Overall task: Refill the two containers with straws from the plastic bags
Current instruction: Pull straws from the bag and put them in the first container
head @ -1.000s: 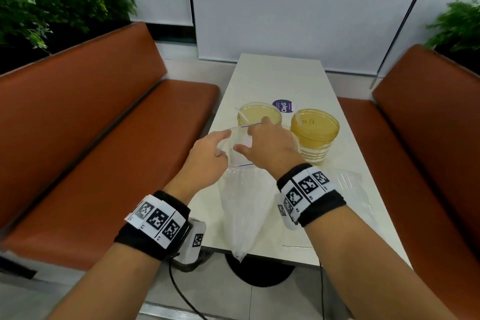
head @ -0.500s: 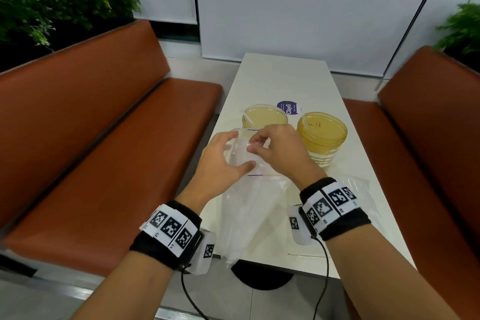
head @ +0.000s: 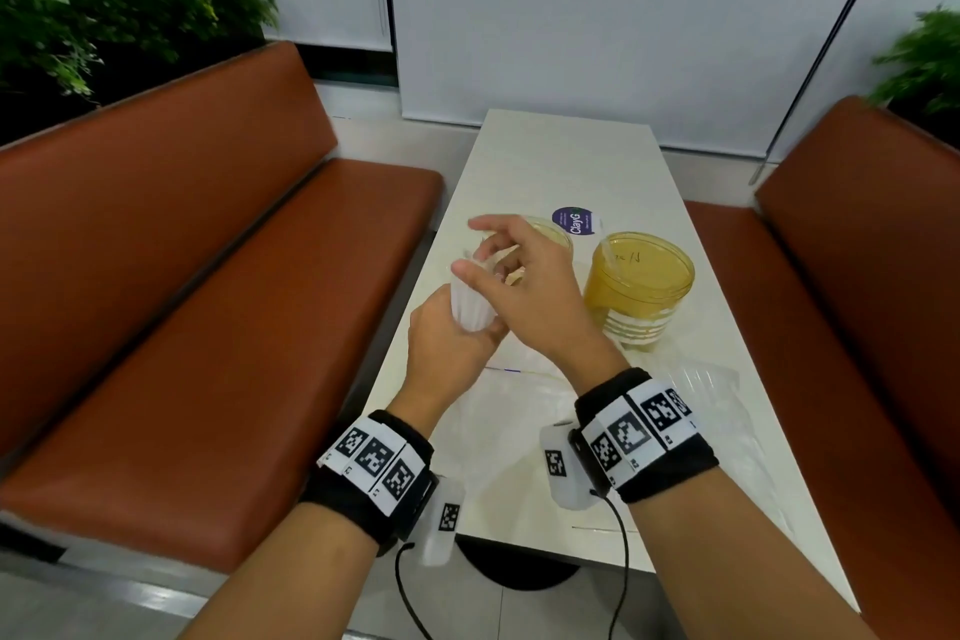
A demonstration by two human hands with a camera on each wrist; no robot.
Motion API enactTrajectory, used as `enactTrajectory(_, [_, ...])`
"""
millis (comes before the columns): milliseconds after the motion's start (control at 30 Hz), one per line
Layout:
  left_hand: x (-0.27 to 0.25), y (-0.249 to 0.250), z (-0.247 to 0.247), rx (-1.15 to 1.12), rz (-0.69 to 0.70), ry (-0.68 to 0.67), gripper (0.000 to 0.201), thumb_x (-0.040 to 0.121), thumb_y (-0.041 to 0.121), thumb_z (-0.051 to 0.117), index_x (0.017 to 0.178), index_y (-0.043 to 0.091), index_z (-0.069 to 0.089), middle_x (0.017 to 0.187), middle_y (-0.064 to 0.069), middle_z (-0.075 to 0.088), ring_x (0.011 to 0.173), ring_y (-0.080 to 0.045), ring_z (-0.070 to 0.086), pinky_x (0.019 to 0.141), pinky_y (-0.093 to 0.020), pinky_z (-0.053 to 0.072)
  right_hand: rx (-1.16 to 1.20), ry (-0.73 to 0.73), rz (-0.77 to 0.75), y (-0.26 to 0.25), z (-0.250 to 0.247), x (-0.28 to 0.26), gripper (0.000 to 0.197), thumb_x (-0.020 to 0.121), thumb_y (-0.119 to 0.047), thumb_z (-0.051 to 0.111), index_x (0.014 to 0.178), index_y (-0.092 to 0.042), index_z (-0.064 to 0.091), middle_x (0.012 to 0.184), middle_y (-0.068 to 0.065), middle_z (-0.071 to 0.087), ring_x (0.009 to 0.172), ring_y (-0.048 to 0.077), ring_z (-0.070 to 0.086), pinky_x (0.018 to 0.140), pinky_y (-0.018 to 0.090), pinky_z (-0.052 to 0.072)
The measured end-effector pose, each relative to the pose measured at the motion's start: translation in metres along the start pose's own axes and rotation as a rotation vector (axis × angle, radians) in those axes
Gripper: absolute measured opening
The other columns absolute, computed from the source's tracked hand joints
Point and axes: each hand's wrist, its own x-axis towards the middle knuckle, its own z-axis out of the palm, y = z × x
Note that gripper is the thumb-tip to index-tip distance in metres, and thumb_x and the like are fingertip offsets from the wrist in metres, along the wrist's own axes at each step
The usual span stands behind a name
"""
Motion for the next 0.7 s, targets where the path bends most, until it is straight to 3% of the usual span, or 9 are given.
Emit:
enactTrajectory(100, [0.001,0.000,0.002,-0.047,-0.006,0.043,0.030,0.077,0.039,0.075,0.099,0.020,0.069,0.083,0.006,0.074,0.071,-0.007,0.069,0.061,-0.032,0.059,-0.019,-0.026,0.237,0.006,0.007,-0.001,0.085,0.060,-0.064,0.085,0.129,-0.028,0.049,0.107,-0.008,0.058,0.098,0.009,0.059,0.084,0.026,0.053])
enactTrajectory(133, [0.001,0.000,0.003,-0.059,0.003,0.054,0.025,0.078,0.038,0.069,0.093,0.019,0.069,0.079,0.007,0.072,0.067,-0.005,0.067,0.057,-0.028,0.057,-0.092,-0.080,0.250,0.008,0.010,-0.002,0.086,0.055,-0.070,0.082,0.122,-0.026,0.053,0.106,-0.007,0.058,0.098,0.010,0.059,0.084,0.027,0.052])
enactTrajectory(200, [0.001,0.001,0.005,-0.087,0.023,0.062,0.022,0.082,0.036,0.062,0.086,0.016,0.068,0.074,0.007,0.069,0.066,-0.004,0.066,0.054,-0.022,0.052,-0.214,-0.124,0.212,0.010,0.019,-0.004,0.070,0.053,-0.076,0.073,0.093,-0.021,0.061,0.091,-0.005,0.057,0.085,0.012,0.059,0.076,0.028,0.052])
enactTrajectory(233, [0.002,0.000,0.005,-0.077,0.021,0.061,0.018,0.085,0.031,0.064,0.088,0.014,0.070,0.076,0.006,0.071,0.069,-0.007,0.068,0.055,-0.022,0.053,-0.225,-0.093,0.193,0.011,0.025,-0.002,0.060,0.058,-0.074,0.071,0.080,-0.020,0.059,0.084,-0.004,0.056,0.079,0.013,0.058,0.072,0.031,0.052])
enactTrajectory(300, [0.004,0.000,0.001,-0.049,0.012,0.066,0.012,0.085,0.020,0.071,0.095,0.014,0.073,0.080,0.005,0.074,0.075,-0.012,0.072,0.058,-0.023,0.056,-0.213,-0.012,0.153,0.016,0.035,0.002,0.043,0.074,-0.060,0.073,0.071,-0.021,0.054,0.078,-0.002,0.055,0.074,0.016,0.058,0.070,0.036,0.051])
enactTrajectory(400, [0.006,-0.001,-0.006,-0.067,-0.032,0.061,0.022,0.076,0.018,0.079,0.096,0.014,0.071,0.085,0.002,0.076,0.078,-0.010,0.072,0.062,-0.030,0.059,-0.220,0.028,0.087,0.019,0.041,0.010,0.028,0.084,-0.041,0.069,0.074,-0.021,0.052,0.074,-0.004,0.057,0.070,0.016,0.056,0.065,0.032,0.045])
enactTrajectory(533, [0.011,-0.003,-0.015,-0.078,-0.048,-0.031,0.031,0.076,0.004,0.081,0.096,0.025,0.069,0.086,0.011,0.074,0.076,0.002,0.069,0.062,-0.019,0.055,-0.242,-0.018,0.003,0.013,0.040,0.015,0.019,0.090,-0.032,0.063,0.079,-0.017,0.059,0.071,-0.004,0.061,0.068,0.016,0.059,0.064,0.030,0.046])
enactTrajectory(600, [0.012,-0.007,-0.017,-0.058,-0.063,-0.064,0.038,0.070,0.014,0.087,0.103,0.022,0.069,0.094,0.008,0.075,0.085,-0.006,0.071,0.073,-0.026,0.059,-0.243,0.008,-0.015,0.011,0.039,0.023,0.017,0.090,-0.030,0.061,0.079,-0.017,0.058,0.069,-0.004,0.060,0.068,0.019,0.061,0.064,0.032,0.050])
enactTrajectory(700, [0.008,-0.013,-0.016,-0.060,-0.097,-0.084,0.055,0.061,0.034,0.089,0.109,0.018,0.067,0.102,0.000,0.075,0.093,-0.018,0.072,0.082,-0.046,0.060,-0.236,0.083,-0.047,0.004,0.030,0.042,0.023,0.086,-0.032,0.057,0.073,-0.013,0.056,0.061,0.000,0.063,0.060,0.022,0.063,0.062,0.039,0.055])
